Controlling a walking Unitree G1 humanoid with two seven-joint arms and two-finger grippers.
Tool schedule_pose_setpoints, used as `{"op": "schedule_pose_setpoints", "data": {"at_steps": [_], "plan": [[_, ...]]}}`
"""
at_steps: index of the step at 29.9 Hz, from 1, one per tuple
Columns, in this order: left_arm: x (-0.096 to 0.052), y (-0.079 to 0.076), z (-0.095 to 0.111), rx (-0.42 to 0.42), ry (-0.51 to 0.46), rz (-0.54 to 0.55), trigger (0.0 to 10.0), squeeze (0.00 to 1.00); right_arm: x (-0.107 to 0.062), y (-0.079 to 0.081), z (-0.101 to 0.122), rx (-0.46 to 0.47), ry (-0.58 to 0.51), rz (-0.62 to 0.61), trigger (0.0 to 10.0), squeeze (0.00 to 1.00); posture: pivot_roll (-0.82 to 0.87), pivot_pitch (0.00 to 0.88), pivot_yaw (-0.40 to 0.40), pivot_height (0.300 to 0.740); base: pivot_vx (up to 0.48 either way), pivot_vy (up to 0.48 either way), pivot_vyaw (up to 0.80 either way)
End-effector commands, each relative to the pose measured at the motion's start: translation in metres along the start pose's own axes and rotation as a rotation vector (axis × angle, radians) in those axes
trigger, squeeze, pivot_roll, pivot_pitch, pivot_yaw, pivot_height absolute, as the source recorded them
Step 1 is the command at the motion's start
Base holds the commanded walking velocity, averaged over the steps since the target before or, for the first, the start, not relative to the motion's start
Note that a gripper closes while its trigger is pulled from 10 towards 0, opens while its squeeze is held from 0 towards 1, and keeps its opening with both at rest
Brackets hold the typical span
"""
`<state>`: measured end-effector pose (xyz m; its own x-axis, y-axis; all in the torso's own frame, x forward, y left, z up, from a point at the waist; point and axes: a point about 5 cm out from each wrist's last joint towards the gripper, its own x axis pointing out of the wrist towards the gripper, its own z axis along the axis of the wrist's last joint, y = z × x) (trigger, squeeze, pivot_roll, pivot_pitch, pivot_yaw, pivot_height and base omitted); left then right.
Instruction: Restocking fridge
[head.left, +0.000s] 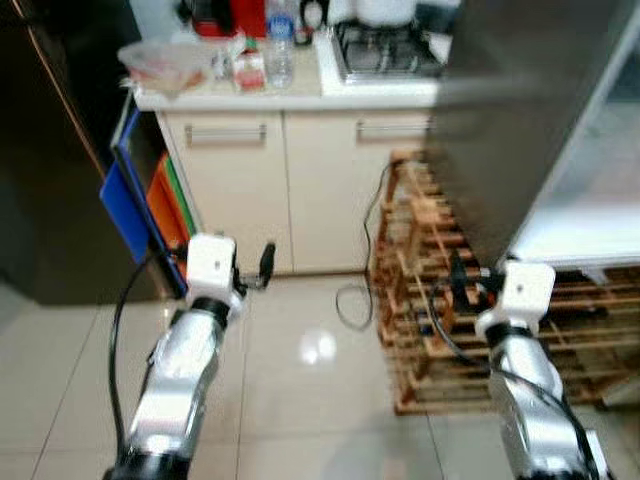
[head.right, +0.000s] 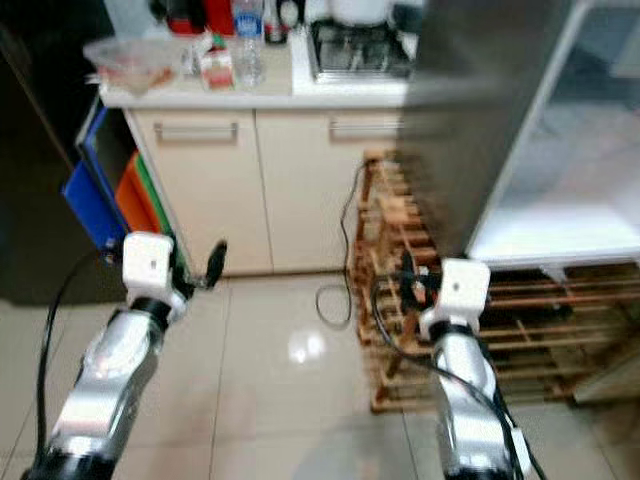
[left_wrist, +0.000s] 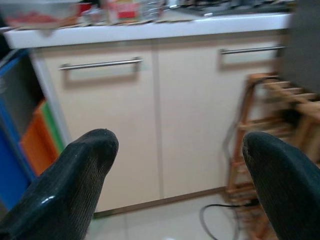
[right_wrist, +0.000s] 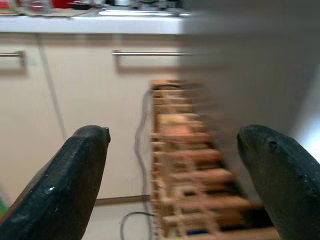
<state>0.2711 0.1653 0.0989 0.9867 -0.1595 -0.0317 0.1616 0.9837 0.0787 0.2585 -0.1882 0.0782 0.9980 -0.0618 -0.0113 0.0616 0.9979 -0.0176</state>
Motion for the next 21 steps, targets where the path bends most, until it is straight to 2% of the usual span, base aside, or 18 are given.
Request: {"op": "schedule_pose_setpoints", "data": {"at_steps": [1,9,14,21], "plan": [[-0.003,0.002,0.002,0.003,-0.001,-0.008,10.0,0.00,-0.001,0.009,0.002,0.003,0.003,0.045,10.0,0.08,-0.02,0.000,0.017,0.730,0.480,0.000,0.00],[0.003,-0.007,0.007,-0.004,-0.018,-0.030,10.0,0.00,0.009,0.019,0.012,-0.004,-0.031,0.067,10.0,0.08,-0.02,0.000,0.010,0.730,0.480,0.000,0.00],[0.013,-0.010,0.012,0.019,-0.015,-0.048,10.0,0.00,0.012,0.026,0.010,0.002,-0.023,0.079,10.0,0.08,-0.02,0.000,0.012,0.730,0.480,0.000,0.00],[0.013,-0.013,0.014,0.005,-0.027,-0.063,10.0,0.00,0.015,0.031,0.008,0.003,-0.016,0.091,10.0,0.08,-0.02,0.000,0.018,0.730,0.480,0.000,0.00]]}}
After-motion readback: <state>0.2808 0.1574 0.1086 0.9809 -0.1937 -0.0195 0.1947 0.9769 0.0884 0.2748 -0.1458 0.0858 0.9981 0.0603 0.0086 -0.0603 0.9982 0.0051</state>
